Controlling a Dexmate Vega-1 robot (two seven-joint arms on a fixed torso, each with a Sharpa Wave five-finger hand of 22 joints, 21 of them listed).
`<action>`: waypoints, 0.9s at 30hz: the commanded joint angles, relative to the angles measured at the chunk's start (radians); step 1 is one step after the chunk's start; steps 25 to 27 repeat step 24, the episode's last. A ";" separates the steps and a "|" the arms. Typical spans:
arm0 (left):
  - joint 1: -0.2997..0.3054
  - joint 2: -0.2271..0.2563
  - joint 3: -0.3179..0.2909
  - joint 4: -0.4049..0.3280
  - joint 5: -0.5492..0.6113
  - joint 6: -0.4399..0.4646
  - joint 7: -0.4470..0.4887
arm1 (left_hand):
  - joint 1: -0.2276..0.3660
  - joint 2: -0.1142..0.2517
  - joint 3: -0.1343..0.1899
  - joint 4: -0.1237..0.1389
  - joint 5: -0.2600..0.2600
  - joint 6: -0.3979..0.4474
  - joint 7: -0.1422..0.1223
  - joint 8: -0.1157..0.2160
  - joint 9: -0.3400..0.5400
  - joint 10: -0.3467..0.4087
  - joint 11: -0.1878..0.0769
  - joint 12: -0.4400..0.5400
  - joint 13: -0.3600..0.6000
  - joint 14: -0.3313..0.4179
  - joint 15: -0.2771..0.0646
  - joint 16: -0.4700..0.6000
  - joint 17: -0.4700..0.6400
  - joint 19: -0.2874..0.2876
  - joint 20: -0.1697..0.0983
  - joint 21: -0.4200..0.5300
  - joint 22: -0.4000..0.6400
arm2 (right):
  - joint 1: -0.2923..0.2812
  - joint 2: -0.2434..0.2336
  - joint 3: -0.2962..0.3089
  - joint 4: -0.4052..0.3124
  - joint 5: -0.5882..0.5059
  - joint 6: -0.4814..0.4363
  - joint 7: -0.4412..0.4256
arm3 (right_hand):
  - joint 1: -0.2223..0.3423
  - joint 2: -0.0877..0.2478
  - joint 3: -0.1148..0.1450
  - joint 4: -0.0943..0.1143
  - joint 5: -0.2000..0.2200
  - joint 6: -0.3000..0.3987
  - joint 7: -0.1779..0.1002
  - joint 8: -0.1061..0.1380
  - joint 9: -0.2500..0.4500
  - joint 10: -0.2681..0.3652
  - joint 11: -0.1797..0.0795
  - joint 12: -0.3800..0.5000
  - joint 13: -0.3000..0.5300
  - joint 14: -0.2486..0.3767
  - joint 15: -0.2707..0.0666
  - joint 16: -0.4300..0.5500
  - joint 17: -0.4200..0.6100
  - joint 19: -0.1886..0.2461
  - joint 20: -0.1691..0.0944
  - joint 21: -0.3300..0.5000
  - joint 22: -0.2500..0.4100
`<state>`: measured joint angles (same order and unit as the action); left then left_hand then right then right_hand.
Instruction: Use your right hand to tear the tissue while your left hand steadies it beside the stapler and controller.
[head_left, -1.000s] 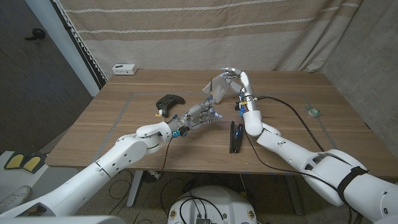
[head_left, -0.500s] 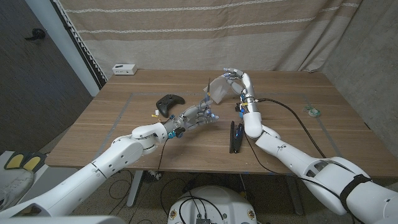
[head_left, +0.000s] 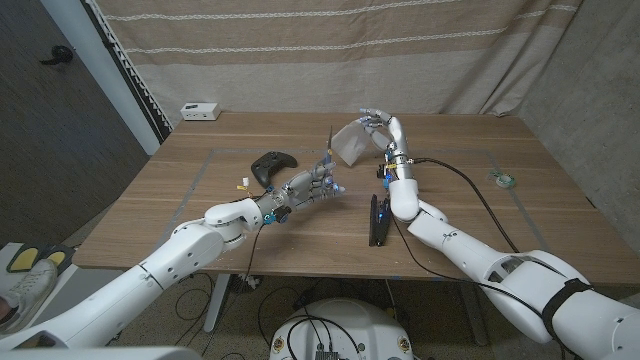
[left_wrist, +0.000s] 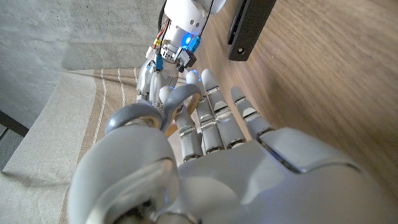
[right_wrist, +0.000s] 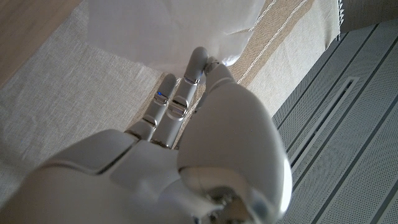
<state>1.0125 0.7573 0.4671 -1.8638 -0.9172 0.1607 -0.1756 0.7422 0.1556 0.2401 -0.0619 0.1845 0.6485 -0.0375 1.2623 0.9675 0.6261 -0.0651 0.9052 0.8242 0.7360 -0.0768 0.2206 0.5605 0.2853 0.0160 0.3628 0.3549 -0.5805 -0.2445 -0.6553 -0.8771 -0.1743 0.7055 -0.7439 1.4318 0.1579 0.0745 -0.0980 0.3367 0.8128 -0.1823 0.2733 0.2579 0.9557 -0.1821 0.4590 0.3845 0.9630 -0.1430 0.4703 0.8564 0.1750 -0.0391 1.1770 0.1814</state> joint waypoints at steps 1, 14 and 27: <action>0.016 0.005 -0.013 -0.005 0.010 -0.022 0.014 | -0.012 0.000 0.219 0.044 -0.004 0.009 -0.006 0.311 0.272 0.139 -0.143 -0.001 0.005 0.000 -0.136 -0.005 0.000 -0.002 0.005 0.007 0.001 | 0.016 0.010 -0.005 0.032 0.005 0.004 -0.011 | -0.009 0.001 -0.006 -0.003 0.007 0.009 0.006 0.000 0.003 0.012 0.002 -0.004 0.003 0.011 -0.098 0.005 0.003 -0.002 -0.147 0.004 0.000; 0.009 -0.011 -0.003 0.017 0.016 -0.036 -0.002 | -0.028 -0.006 0.237 0.035 -0.004 0.019 -0.009 0.312 0.272 0.146 -0.144 0.002 0.004 0.002 -0.137 -0.004 -0.006 -0.004 0.003 0.009 -0.001 | -0.013 -0.022 0.000 -0.036 -0.001 -0.056 -0.014 | -0.011 0.000 -0.009 -0.003 0.011 0.009 0.006 -0.002 0.004 0.017 0.002 -0.006 0.002 0.016 -0.098 0.003 0.000 -0.001 -0.147 0.009 -0.001; 0.030 -0.018 -0.015 0.012 0.014 -0.063 0.007 | -0.037 -0.009 0.248 0.024 -0.004 0.032 0.000 0.313 0.272 0.162 -0.140 0.007 0.002 0.008 -0.137 0.003 -0.004 -0.001 0.003 0.011 -0.003 | -0.024 -0.031 0.002 -0.066 -0.012 -0.084 -0.024 | -0.012 0.000 -0.010 -0.003 0.014 0.012 0.007 -0.001 0.004 0.019 0.002 -0.008 0.002 0.017 -0.098 0.000 -0.003 -0.002 -0.147 0.011 -0.001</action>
